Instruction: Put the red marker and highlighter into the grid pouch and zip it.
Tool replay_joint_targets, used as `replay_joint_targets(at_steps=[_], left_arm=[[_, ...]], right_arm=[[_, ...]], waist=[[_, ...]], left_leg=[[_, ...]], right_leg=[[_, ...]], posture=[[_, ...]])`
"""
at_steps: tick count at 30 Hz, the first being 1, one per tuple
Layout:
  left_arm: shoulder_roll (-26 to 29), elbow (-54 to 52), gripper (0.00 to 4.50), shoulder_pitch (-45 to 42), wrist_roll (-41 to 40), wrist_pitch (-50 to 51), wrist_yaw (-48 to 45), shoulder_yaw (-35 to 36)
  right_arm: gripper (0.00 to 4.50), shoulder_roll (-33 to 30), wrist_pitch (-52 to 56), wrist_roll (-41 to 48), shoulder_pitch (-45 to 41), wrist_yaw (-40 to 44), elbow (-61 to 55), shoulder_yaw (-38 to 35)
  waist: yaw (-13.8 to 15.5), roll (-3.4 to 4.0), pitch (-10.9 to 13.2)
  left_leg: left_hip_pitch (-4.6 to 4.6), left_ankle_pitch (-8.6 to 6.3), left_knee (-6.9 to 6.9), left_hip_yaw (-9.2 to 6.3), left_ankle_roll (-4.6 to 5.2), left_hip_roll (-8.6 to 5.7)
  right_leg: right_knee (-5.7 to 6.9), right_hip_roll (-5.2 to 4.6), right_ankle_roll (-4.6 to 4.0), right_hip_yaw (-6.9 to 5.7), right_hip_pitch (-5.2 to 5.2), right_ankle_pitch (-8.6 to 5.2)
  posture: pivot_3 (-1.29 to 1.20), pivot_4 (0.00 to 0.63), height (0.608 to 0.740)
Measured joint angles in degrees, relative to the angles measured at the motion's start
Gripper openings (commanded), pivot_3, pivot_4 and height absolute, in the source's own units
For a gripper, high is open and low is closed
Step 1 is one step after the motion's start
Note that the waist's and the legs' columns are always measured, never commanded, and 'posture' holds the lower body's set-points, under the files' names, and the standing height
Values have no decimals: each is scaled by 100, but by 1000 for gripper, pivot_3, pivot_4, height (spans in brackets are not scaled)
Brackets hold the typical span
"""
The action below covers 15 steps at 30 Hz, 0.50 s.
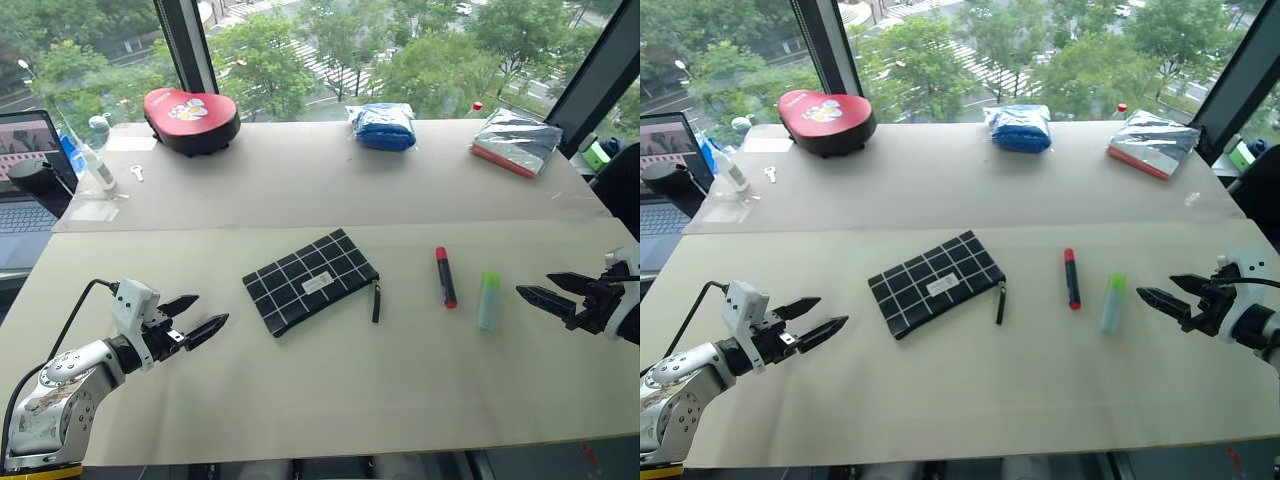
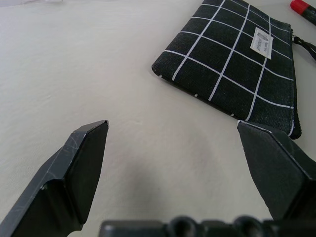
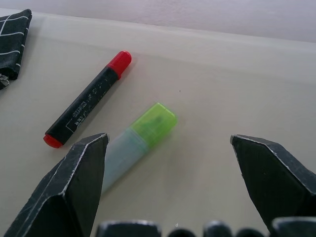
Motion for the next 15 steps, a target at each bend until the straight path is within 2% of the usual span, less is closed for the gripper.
replay_joint_targets(at_steps=[3, 6, 9, 11, 12, 15], left_arm=[[3, 106, 4500, -92, 4, -21, -87, -27], [74, 442, 4500, -265, 13, -358, -615, -78], [189, 819, 4500, -448, 212, -1001, -1074, -261], [250, 1091, 4500, -507, 521, -1620, -1324, -440], [329, 1308, 4500, -536, 873, -2223, -1459, -628], [438, 1775, 4500, -596, 1570, -3517, -1685, -974]], right_arm=[[4388, 23, 0, -2, 0, -15, -4, 2], [4388, 173, 6, 3, -2, -64, -58, 68], [3718, 220, 50, 39, -6, -85, -107, 100], [3100, 240, 109, 72, -62, -91, -173, 104], [2603, 247, 168, 94, -117, -82, -241, 120], [1659, 264, 280, 251, -171, -66, -465, 157]], waist=[[6, 0, 0], [1, 0, 0], [1, 2, 0], [2, 2, -1], [0, 1, 0], [-2, 1, 0]], left_leg=[[0, 0, 0, 0, -1, -1], [0, 1, 0, 0, -2, -1], [0, 1, 0, 0, -2, -2], [0, 1, 0, 1, -2, -2], [-1, 1, 0, 2, -2, -1], [-2, -1, -1, 2, -1, 2]], right_leg=[[1, 0, 0, -1, 1, 0], [1, 0, -1, -3, 0, 0], [1, 0, -1, -3, 0, 0], [-1, 0, -2, -3, 0, 1], [-3, 0, -4, -2, -1, 2], [-6, 0, -5, -3, -2, 2]], posture=[[0, 150, 740], [0, 150, 740], [0, 150, 740], [0, 150, 740], [0, 150, 740], [0, 150, 740]])
